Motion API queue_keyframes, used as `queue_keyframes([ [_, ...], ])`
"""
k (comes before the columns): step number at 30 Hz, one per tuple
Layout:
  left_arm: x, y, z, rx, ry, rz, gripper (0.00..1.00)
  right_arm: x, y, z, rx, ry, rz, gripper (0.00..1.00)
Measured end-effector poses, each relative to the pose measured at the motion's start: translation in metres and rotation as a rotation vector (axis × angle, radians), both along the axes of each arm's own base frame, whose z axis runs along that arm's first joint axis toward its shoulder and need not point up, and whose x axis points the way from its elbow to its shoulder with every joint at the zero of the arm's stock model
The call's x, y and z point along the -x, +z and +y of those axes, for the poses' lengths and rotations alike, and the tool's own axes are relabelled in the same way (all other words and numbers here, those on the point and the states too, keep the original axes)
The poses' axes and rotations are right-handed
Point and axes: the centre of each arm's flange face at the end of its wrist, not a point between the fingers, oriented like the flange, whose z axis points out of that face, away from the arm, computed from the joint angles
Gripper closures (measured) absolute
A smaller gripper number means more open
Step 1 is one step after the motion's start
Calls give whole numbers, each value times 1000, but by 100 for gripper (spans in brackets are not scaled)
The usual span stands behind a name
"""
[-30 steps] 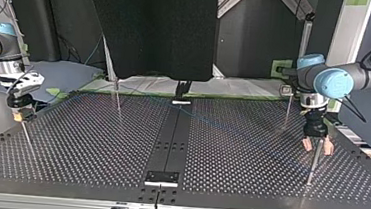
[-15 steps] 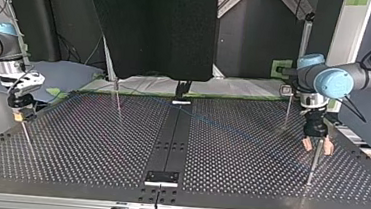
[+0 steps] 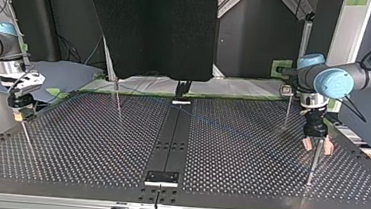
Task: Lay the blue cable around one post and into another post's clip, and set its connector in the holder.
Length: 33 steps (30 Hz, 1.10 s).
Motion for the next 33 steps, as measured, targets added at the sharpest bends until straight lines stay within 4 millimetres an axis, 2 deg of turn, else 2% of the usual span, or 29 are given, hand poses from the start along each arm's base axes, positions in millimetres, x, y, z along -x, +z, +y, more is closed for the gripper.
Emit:
queue_keyframes([
  [33,0,0,1,-5,3,3,0,-2,-2,-2,14,10,1,100],
])
